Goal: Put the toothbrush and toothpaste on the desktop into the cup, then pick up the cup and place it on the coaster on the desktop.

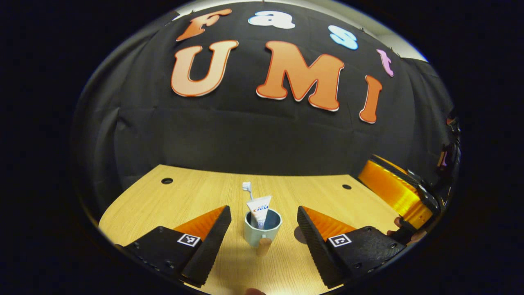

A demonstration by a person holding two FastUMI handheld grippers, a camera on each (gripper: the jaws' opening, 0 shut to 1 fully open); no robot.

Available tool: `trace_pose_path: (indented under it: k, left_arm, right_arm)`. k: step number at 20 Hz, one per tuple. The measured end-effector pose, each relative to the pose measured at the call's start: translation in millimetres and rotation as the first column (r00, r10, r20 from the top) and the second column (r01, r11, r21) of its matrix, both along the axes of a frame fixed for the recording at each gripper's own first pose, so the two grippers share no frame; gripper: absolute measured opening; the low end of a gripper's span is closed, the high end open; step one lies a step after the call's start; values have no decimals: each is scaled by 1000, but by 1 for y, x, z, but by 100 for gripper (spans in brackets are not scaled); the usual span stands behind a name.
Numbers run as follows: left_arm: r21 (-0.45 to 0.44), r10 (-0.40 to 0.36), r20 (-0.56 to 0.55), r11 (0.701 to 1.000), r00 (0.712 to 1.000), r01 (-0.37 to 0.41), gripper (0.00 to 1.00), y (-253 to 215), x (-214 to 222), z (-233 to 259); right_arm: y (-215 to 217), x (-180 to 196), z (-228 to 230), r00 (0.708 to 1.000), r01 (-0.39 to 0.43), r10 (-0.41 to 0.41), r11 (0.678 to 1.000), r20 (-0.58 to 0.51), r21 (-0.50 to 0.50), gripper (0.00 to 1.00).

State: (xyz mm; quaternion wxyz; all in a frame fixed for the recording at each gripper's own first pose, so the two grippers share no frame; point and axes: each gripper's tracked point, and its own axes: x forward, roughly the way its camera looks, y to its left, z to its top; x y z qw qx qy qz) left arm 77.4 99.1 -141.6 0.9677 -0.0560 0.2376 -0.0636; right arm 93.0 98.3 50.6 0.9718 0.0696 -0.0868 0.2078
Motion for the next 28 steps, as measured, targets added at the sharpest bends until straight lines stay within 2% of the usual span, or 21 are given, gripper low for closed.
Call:
trace_pose_path:
  k: [3, 6, 9, 11, 14, 16, 17, 18, 20, 23, 25, 27, 28]
  left_arm:
    - [27, -30, -183, 999, 983, 36, 97, -7, 3, -21]
    - [60, -92, -309, 991, 946, 116, 98, -14, 8, -40]
    - [80, -108, -410, 985, 906, 154, 98, -24, 18, -66]
    - [88, -100, -473, 983, 875, 159, 98, -28, 22, -86]
    - [143, -44, -555, 979, 831, 148, 98, -22, 25, -113]
    - [160, -17, -601, 977, 799, 141, 96, -21, 24, -125]
    - [170, -3, -622, 976, 783, 139, 93, -20, 23, -132]
    - [182, 13, -645, 974, 764, 137, 84, -19, 21, -139]
    - [189, 24, -662, 972, 749, 137, 71, -20, 22, -151]
    - [209, 38, -670, 968, 741, 139, 63, -22, 22, -151]
    - [207, 49, -662, 971, 748, 120, 27, -28, 27, -151]
    - [202, 54, -654, 974, 755, 105, 27, -34, 35, -156]
    - [196, 54, -652, 975, 756, 100, 24, -31, 30, -154]
  right_arm:
    - [-12, -11, -5, 1000, 12, -12, 999, 3, -41, 90]
    - [-20, -29, -6, 1000, 5, -3, 997, 20, -71, 93]
    - [-21, -48, -18, 999, -10, 13, 996, 40, -85, 94]
    - [-29, -56, -20, 999, -6, 10, 996, 44, -90, 94]
    - [-34, -66, -23, 998, -23, 24, 999, 50, -26, 95]
    - [-39, -63, -33, 999, -15, 15, 1000, 28, -27, 95]
    - [-43, -63, -37, 1000, -10, 11, 999, 22, -34, 95]
    - [-46, -66, -37, 1000, -10, 11, 999, 24, -34, 95]
    - [-49, -67, -38, 1000, -12, 13, 1000, 24, -23, 95]
    - [-54, -69, -40, 1000, -9, 9, 1000, 22, -10, 95]
    - [-58, -68, -44, 1000, -3, 3, 1000, 17, -8, 95]
    - [-59, -68, -46, 1000, -1, 1, 1000, 11, -4, 95]
    - [-62, -69, -47, 1000, 6, -6, 1000, 7, -3, 95]
